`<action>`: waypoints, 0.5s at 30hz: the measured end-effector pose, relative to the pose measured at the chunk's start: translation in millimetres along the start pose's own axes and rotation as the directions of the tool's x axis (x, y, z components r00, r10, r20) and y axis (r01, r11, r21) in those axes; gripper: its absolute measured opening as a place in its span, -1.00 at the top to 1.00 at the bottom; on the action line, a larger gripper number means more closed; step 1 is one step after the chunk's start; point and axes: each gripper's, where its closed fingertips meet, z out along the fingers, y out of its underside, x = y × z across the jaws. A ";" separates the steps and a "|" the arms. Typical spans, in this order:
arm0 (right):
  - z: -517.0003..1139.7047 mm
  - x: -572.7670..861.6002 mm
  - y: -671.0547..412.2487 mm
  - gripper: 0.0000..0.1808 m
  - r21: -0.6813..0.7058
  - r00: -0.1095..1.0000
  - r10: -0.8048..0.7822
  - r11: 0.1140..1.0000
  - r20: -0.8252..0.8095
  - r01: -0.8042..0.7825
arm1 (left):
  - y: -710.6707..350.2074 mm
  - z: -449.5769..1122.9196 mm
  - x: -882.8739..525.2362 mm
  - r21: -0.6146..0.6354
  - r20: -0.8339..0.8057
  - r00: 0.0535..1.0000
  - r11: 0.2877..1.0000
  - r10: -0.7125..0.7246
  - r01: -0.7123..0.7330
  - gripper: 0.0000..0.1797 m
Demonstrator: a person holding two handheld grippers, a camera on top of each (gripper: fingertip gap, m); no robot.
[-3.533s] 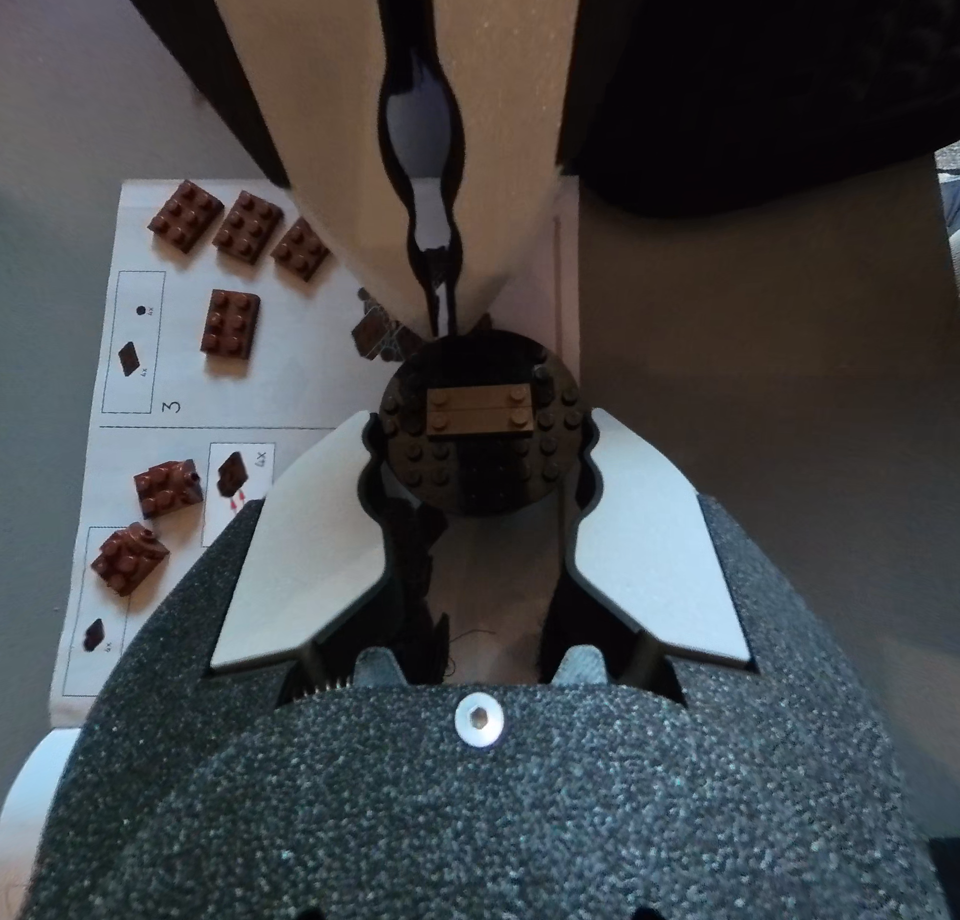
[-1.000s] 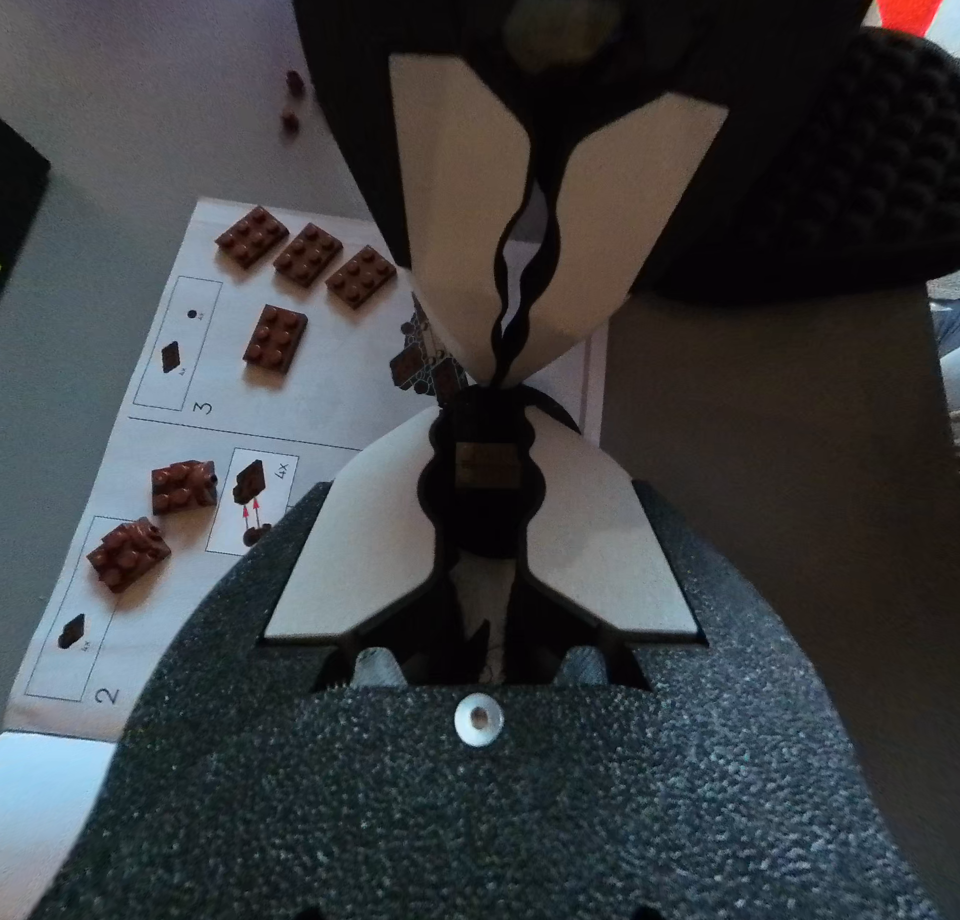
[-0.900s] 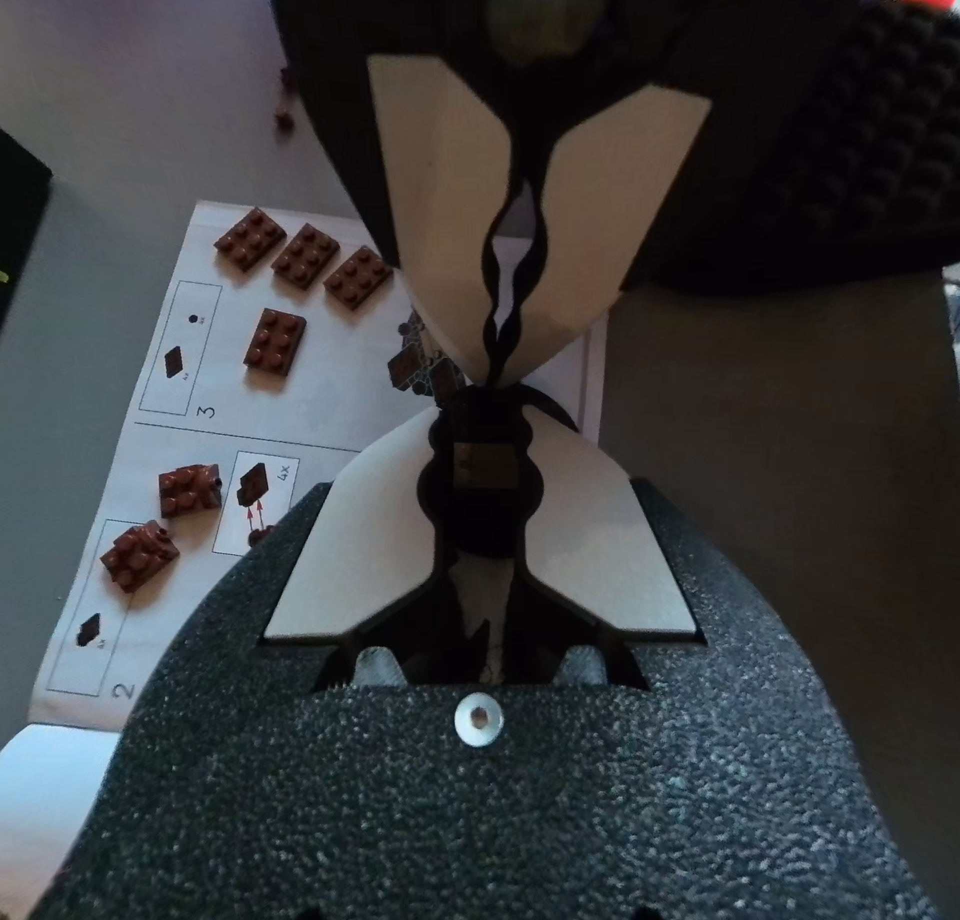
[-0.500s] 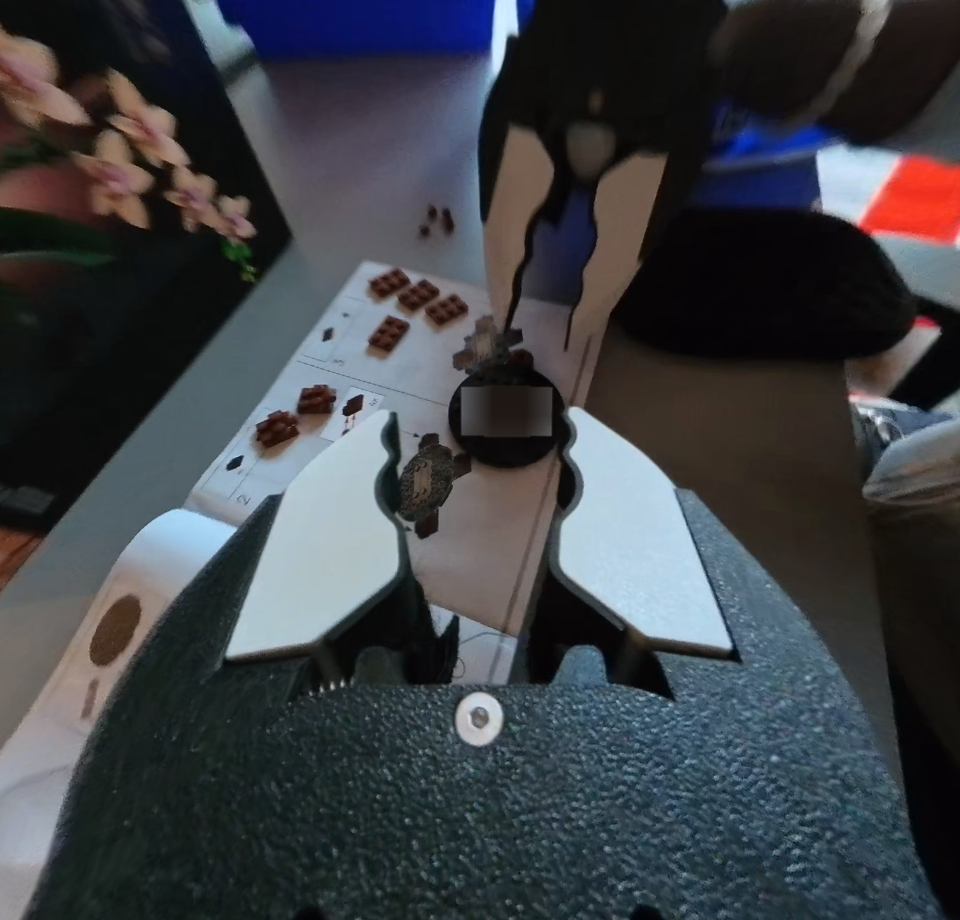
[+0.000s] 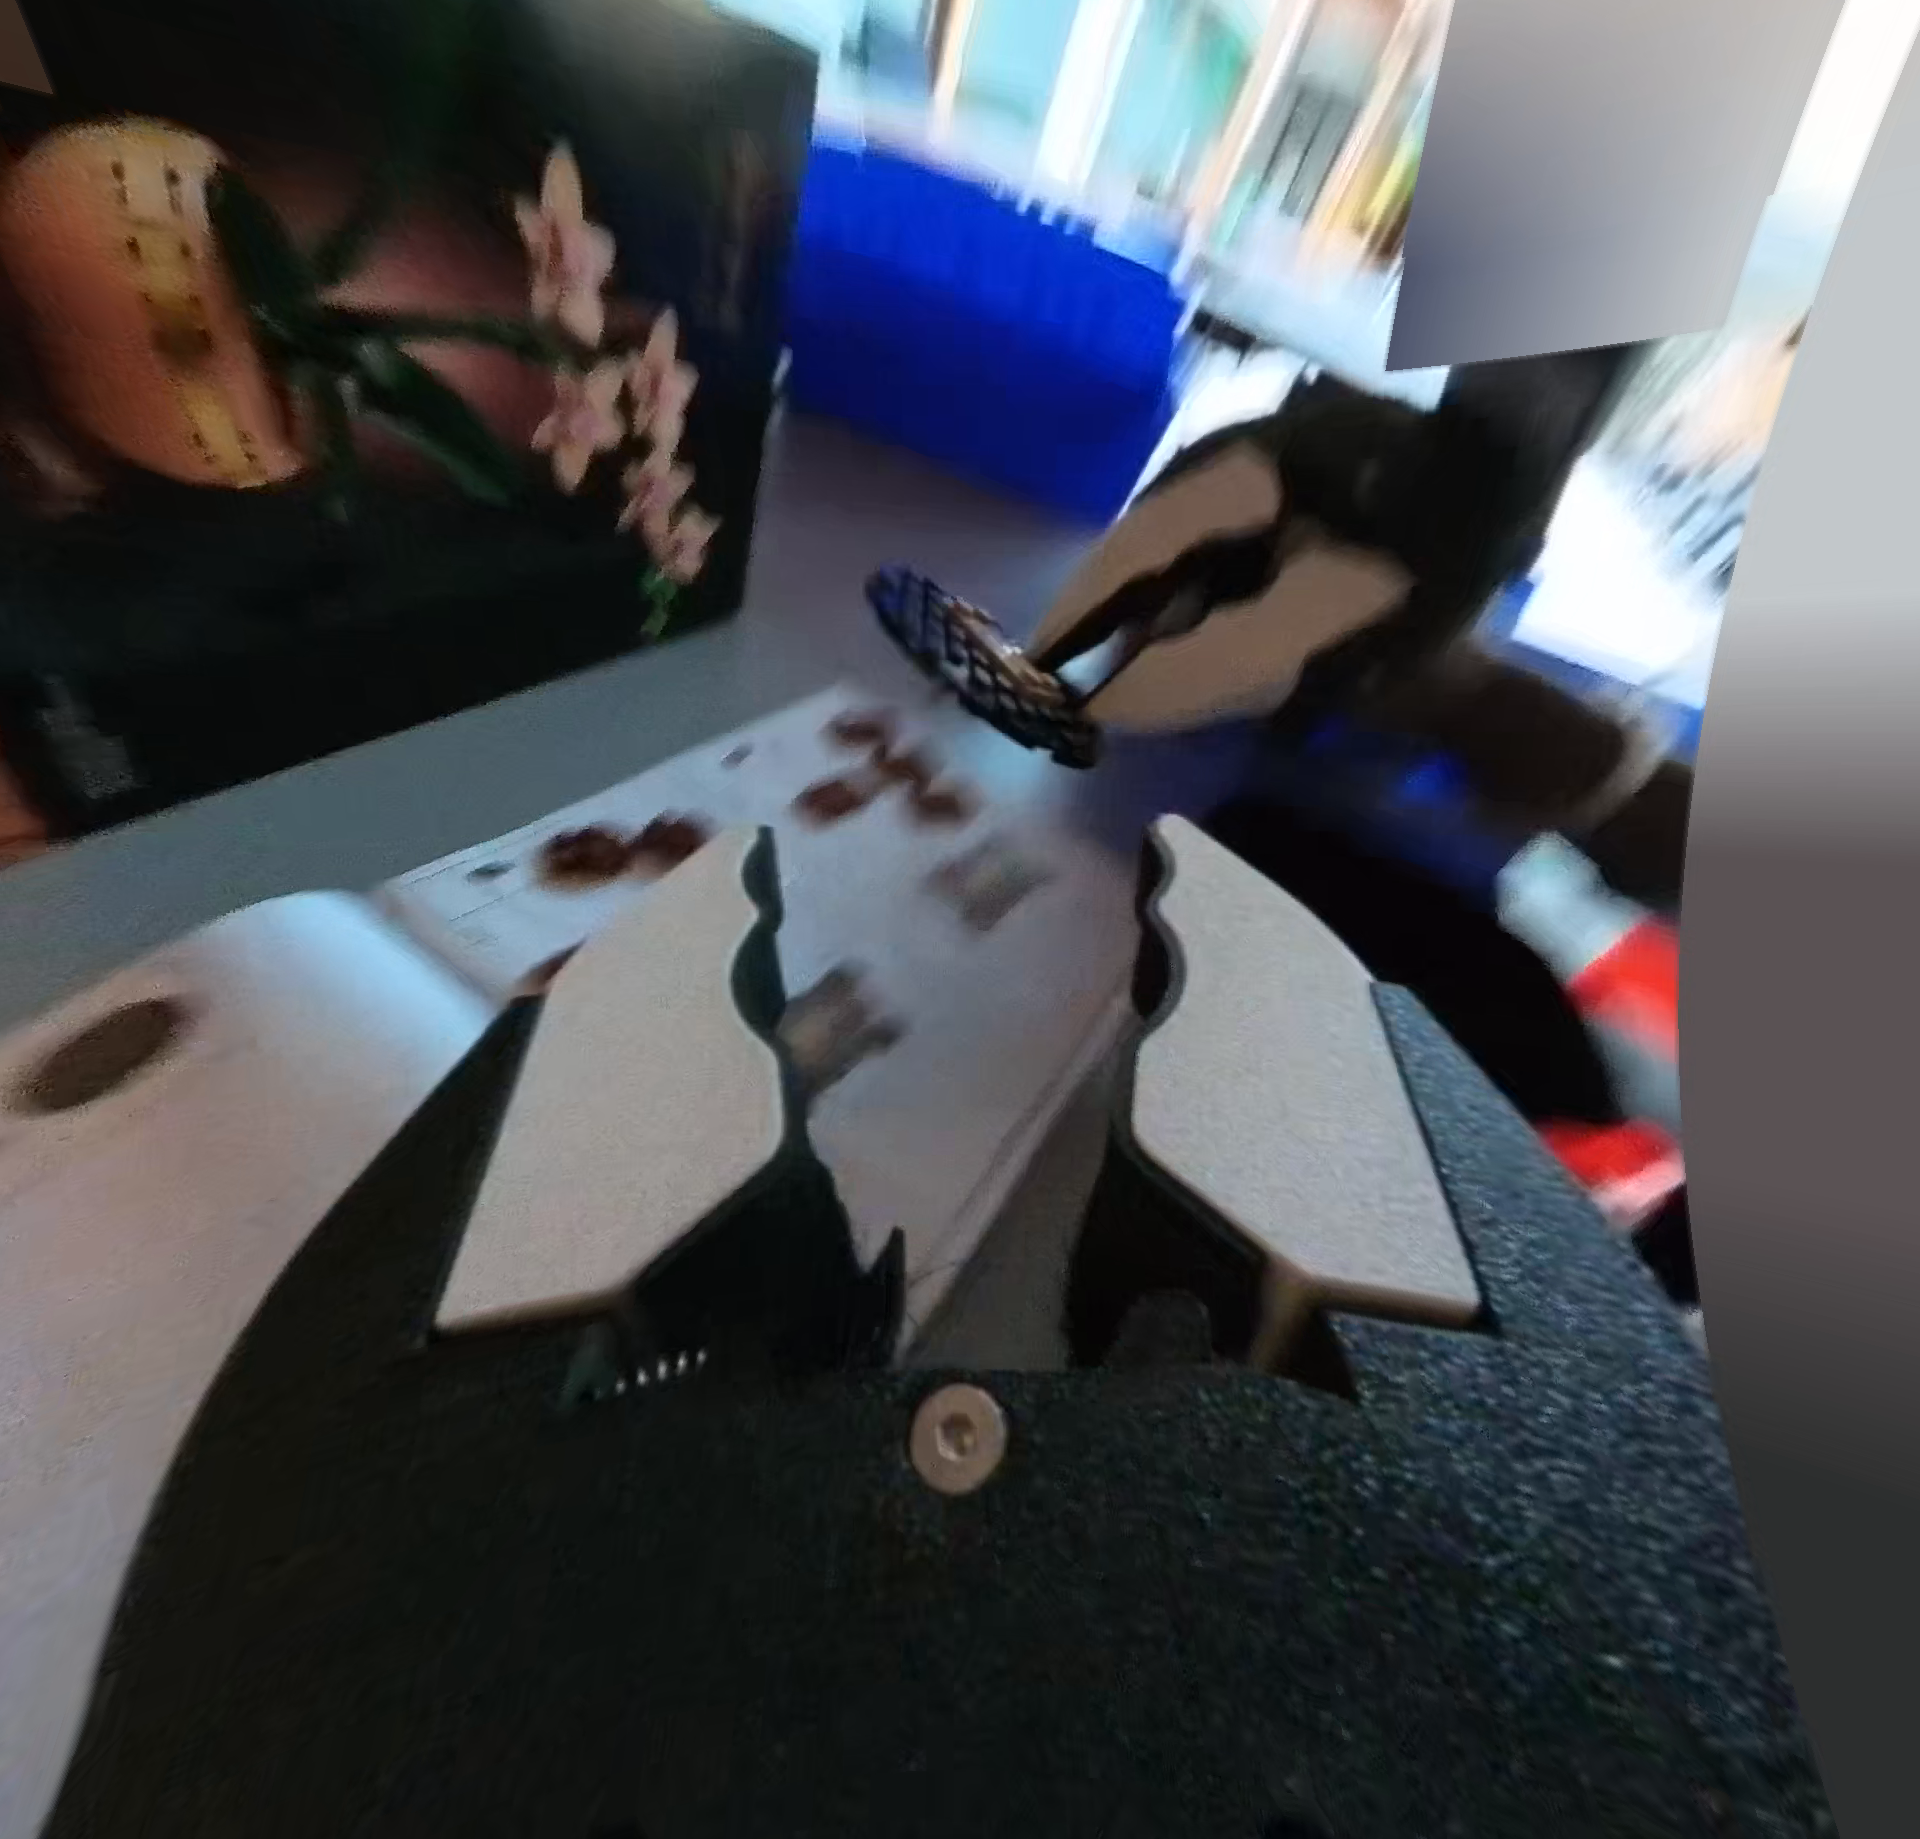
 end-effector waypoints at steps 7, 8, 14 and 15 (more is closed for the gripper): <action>-13.4 -3.1 -61.3 0.84 0.136 0.918 -0.012 0.988 -0.397 0.072 | -55.9 7.3 25.8 0.327 -0.017 0.984 0.929 -0.175 0.171 0.47; -13.2 -6.7 -65.8 0.84 0.145 0.903 -0.030 0.984 -0.429 0.102 | -58.6 8.8 26.9 0.342 -0.010 0.985 0.925 -0.172 0.165 0.50; -7.3 -28.5 -72.0 0.83 0.143 0.896 -0.089 0.976 -0.435 0.166 | -62.7 4.3 38.3 0.382 -0.098 0.980 0.903 -0.170 0.195 0.84; -7.3 -32.1 -70.7 0.83 0.141 0.907 -0.096 0.976 -0.409 0.167 | -60.4 2.5 40.4 0.363 -0.116 0.980 0.911 -0.163 0.195 0.88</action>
